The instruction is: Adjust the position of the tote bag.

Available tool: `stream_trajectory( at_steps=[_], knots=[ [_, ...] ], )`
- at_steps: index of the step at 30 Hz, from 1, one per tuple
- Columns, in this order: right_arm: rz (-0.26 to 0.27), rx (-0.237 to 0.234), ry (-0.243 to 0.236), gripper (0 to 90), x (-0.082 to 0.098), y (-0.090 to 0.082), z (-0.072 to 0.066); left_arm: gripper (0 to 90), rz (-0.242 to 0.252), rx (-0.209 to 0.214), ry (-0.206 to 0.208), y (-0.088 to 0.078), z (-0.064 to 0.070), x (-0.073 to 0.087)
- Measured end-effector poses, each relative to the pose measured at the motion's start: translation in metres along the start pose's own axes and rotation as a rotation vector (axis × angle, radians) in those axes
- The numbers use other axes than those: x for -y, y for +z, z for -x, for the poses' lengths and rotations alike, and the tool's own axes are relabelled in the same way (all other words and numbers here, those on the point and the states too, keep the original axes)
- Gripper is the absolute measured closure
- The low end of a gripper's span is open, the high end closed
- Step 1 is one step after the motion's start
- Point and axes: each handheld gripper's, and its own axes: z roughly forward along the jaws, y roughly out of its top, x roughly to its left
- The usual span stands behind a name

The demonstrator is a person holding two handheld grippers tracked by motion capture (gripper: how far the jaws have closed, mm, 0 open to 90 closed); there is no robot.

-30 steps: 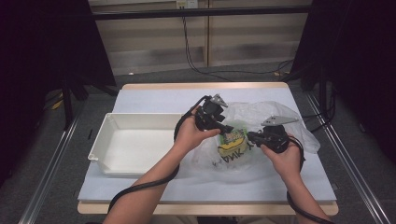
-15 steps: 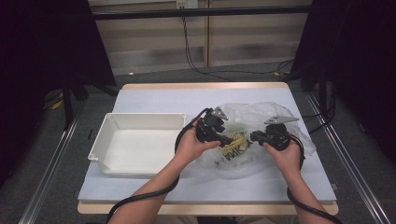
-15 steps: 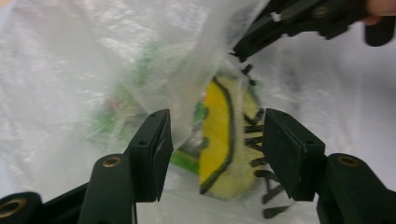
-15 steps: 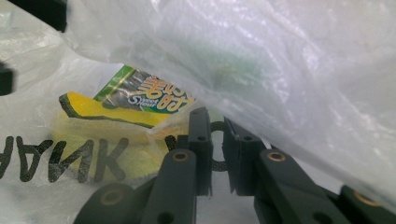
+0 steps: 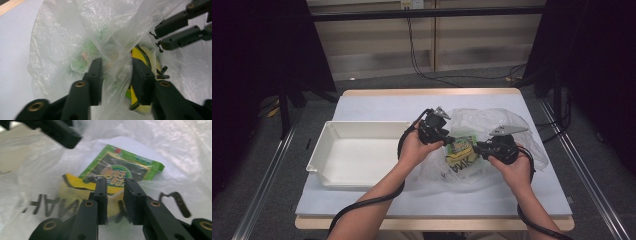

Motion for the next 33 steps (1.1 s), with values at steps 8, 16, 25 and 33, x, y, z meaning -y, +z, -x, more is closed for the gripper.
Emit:
stream_trajectory(
  at_steps=[8, 16, 25, 33],
  knots=[
    [0.001, -0.019, -0.071, 72.4, -0.011, -0.006, -0.020, 77.1, 0.008, 0.025, 0.018, -0.006, 0.004, -0.007],
    [0.016, -0.016, -0.088, 75.1, -0.023, -0.016, -0.025, 79.0, -0.004, 0.040, 0.012, -0.008, 0.002, -0.007],
    [0.066, 0.012, -0.067, 76.0, -0.031, -0.027, -0.021, 80.2, -0.021, 0.037, 0.028, -0.006, 0.005, -0.011],
    [0.090, 0.041, 0.002, 75.2, -0.033, -0.028, -0.010, 80.3, -0.036, 0.035, 0.018, -0.002, 0.004, -0.015]
  ],
)
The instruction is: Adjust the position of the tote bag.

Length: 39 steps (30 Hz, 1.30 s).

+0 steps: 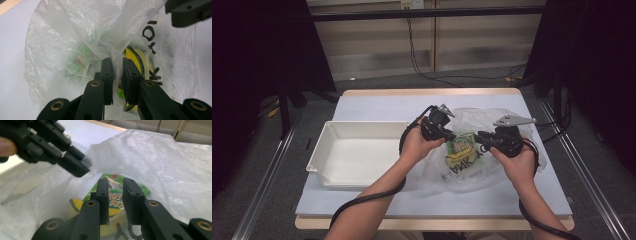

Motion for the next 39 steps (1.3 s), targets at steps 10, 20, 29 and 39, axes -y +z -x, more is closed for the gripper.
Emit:
stream_trajectory(
  at_steps=[10, 20, 29, 39],
  knots=[
    [0.003, 0.073, 0.096, 70.1, 0.005, 0.010, 0.025, 80.2, -0.045, -0.004, 0.017, 0.005, -0.006, 0.000],
    [-0.013, 0.094, 0.145, 90.0, 0.007, 0.024, 0.045, 84.6, -0.062, -0.010, -0.008, 0.007, -0.021, 0.000],
    [-0.103, 0.122, 0.158, 90.0, 0.030, 0.043, 0.063, 86.4, -0.044, -0.024, -0.040, 0.010, -0.030, 0.004],
    [-0.139, 0.083, 0.133, 90.0, 0.041, 0.040, 0.057, 86.4, -0.042, -0.020, -0.056, 0.014, -0.030, 0.002]
  ],
)
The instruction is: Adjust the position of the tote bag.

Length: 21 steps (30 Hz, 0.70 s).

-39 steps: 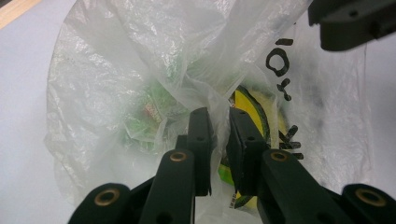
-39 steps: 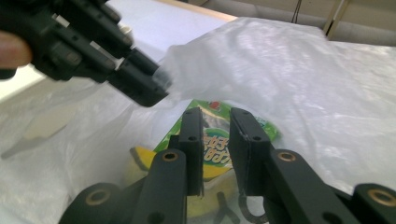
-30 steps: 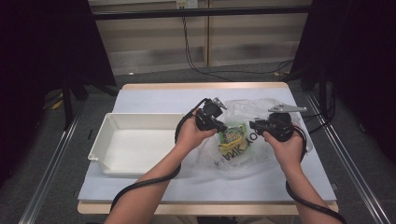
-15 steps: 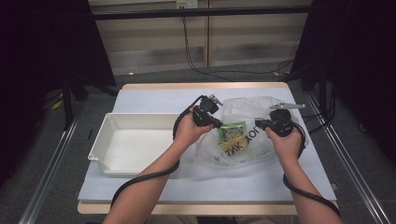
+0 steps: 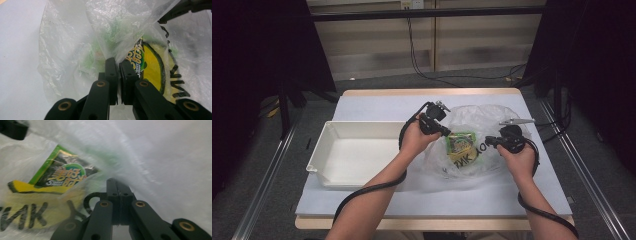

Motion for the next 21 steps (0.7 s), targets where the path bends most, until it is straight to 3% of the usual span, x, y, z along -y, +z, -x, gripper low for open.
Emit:
stream_trajectory(
  at_steps=[4, 6, 9, 11, 17, 21],
  knots=[
    [0.022, -0.018, -0.029, 89.4, -0.002, -0.008, -0.009, 86.4, -0.005, -0.002, 0.019, -0.003, 0.004, -0.003],
    [0.041, -0.032, -0.061, 88.8, -0.007, -0.014, -0.021, 86.4, -0.003, -0.003, 0.011, -0.002, 0.006, -0.003],
    [0.044, -0.044, -0.067, 89.1, -0.011, -0.017, -0.027, 86.4, -0.010, -0.003, 0.010, 0.000, 0.006, -0.002],
    [0.044, -0.029, -0.121, 88.8, -0.016, -0.021, -0.039, 86.4, -0.017, -0.005, 0.009, 0.002, 0.005, 0.000],
    [0.071, -0.034, -0.133, 88.0, -0.026, -0.025, -0.048, 86.3, -0.034, -0.012, 0.011, 0.003, 0.003, 0.000],
    [0.084, -0.029, -0.121, 86.2, -0.032, -0.026, -0.045, 86.3, -0.048, -0.016, 0.005, 0.005, 0.000, -0.001]
  ],
)
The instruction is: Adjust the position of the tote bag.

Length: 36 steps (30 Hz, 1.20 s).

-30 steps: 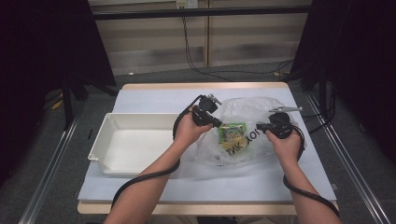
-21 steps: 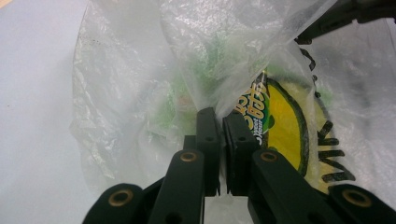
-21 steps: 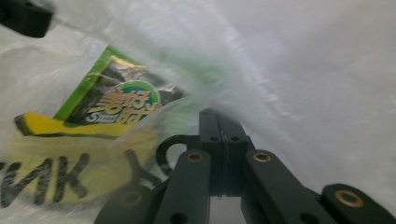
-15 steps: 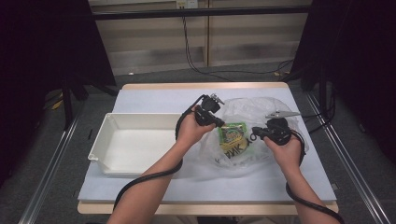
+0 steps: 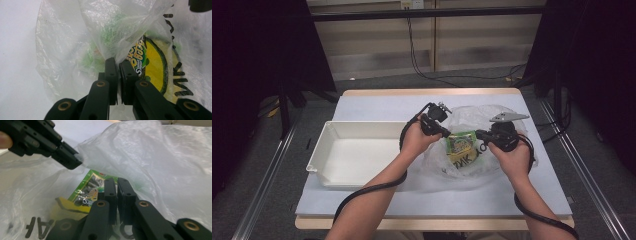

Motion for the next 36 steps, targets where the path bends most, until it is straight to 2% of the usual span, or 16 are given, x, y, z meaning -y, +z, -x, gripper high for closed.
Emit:
stream_trajectory(
  at_steps=[2, 4, 8, 9, 13, 14, 17, 21, 22, 26, 27, 31, 36],
  knots=[
    [0.013, 0.012, 0.022, 84.9, -0.003, 0.001, 0.006, 86.3, -0.001, -0.002, -0.013, 0.002, -0.002, -0.001],
    [0.009, 0.021, 0.036, 85.1, -0.004, 0.003, 0.009, 86.2, -0.018, -0.004, -0.004, 0.005, -0.004, -0.002],
    [0.005, 0.056, 0.098, 85.4, -0.006, 0.012, 0.025, 86.1, -0.034, -0.015, -0.011, 0.012, -0.007, -0.006],
    [-0.013, 0.084, 0.107, 85.6, -0.005, 0.017, 0.033, 84.1, -0.038, -0.016, -0.009, 0.014, -0.009, -0.008],
    [-0.026, 0.101, 0.122, 86.3, -0.004, 0.026, 0.042, 83.5, -0.040, -0.021, -0.023, 0.018, -0.014, -0.009],
    [-0.038, 0.103, 0.129, 86.9, -0.003, 0.031, 0.044, 83.5, -0.038, -0.020, -0.040, 0.019, -0.018, -0.009],
    [-0.041, 0.097, 0.149, 87.8, -0.001, 0.037, 0.047, 83.5, -0.044, -0.032, -0.050, 0.021, -0.021, -0.009],
    [-0.056, 0.096, 0.176, 89.4, 0.002, 0.049, 0.052, 83.5, -0.065, -0.048, -0.042, 0.022, -0.025, -0.009],
    [-0.064, 0.095, 0.175, 89.6, 0.003, 0.051, 0.053, 83.4, -0.069, -0.054, -0.052, 0.022, -0.026, -0.009],
    [-0.083, 0.094, 0.188, 90.0, 0.006, 0.064, 0.056, 77.4, -0.084, -0.083, -0.059, 0.024, -0.031, -0.006],
    [-0.085, 0.091, 0.190, 90.0, 0.007, 0.066, 0.057, 77.4, -0.086, -0.087, -0.076, 0.025, -0.032, -0.006],
    [-0.095, 0.084, 0.202, 90.0, 0.010, 0.073, 0.059, 77.4, -0.091, -0.103, -0.059, 0.027, -0.031, -0.008],
    [-0.117, 0.082, 0.218, 90.0, 0.014, 0.079, 0.064, 77.4, -0.095, -0.102, -0.088, 0.033, -0.033, -0.008]
  ],
)
